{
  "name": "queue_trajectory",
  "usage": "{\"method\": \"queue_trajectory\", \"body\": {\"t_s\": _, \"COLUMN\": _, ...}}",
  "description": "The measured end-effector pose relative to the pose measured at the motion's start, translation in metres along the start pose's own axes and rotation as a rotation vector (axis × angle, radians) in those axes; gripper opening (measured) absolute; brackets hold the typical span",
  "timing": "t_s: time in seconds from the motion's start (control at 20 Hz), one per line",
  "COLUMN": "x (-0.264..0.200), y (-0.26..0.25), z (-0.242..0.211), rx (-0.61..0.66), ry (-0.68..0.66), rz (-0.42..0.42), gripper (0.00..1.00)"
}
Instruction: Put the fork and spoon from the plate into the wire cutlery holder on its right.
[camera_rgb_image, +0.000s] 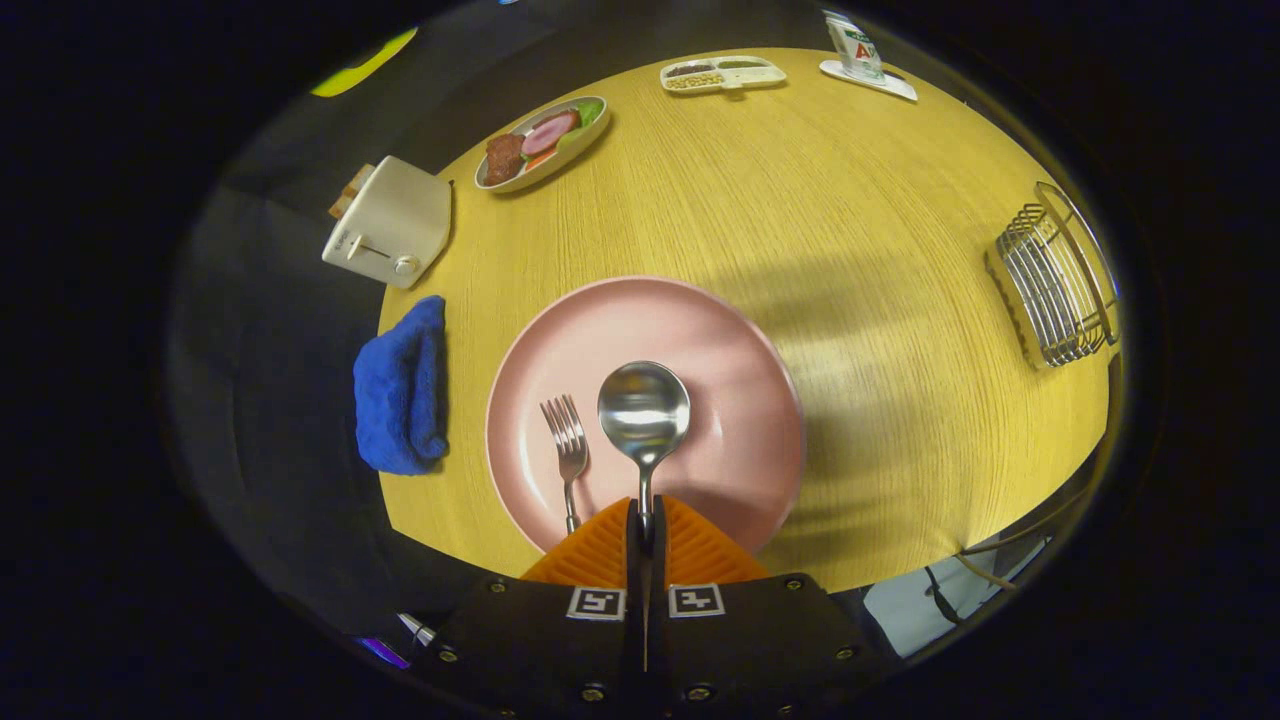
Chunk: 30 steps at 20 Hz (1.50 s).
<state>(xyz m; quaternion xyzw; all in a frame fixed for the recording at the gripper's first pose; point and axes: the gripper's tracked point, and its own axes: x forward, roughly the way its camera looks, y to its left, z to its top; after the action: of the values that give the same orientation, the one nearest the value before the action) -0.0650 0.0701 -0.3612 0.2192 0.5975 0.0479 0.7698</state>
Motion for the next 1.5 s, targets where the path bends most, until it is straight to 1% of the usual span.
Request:
{"method": "queue_trajectory", "body": {"t_s": 0.25, "x": -0.030, "y": -0.016, "z": 0.025, "rx": 0.052, "ry": -0.084, "rz": 0.011, "gripper": 0.02}}
{"method": "queue_trajectory", "body": {"t_s": 0.5, "x": -0.066, "y": -0.051, "z": 0.053, "rx": 0.146, "ry": -0.164, "rz": 0.006, "gripper": 0.02}}
{"method": "queue_trajectory", "body": {"t_s": 0.7, "x": -0.095, "y": -0.097, "z": 0.074, "rx": 0.218, "ry": -0.214, "rz": -0.030, "gripper": 0.02}}
{"method": "queue_trajectory", "body": {"t_s": 0.8, "x": -0.107, "y": -0.121, "z": 0.081, "rx": 0.243, "ry": -0.230, "rz": -0.062, "gripper": 0.02}}
{"method": "queue_trajectory", "body": {"t_s": 0.95, "x": -0.122, "y": -0.149, "z": 0.088, "rx": 0.268, "ry": -0.232, "rz": -0.095, "gripper": 0.01}}
{"method": "queue_trajectory", "body": {"t_s": 1.1, "x": -0.132, "y": -0.170, "z": 0.090, "rx": 0.260, "ry": -0.193, "rz": -0.115, "gripper": 0.02}}
{"method": "queue_trajectory", "body": {"t_s": 1.2, "x": -0.135, "y": -0.182, "z": 0.089, "rx": 0.244, "ry": -0.132, "rz": -0.130, "gripper": 0.02}}
{"method": "queue_trajectory", "body": {"t_s": 1.35, "x": -0.138, "y": -0.203, "z": 0.086, "rx": 0.194, "ry": -0.014, "rz": -0.175, "gripper": 0.02}}
{"method": "queue_trajectory", "body": {"t_s": 1.5, "x": -0.141, "y": -0.209, "z": 0.088, "rx": 0.203, "ry": 0.072, "rz": -0.172, "gripper": 0.02}}
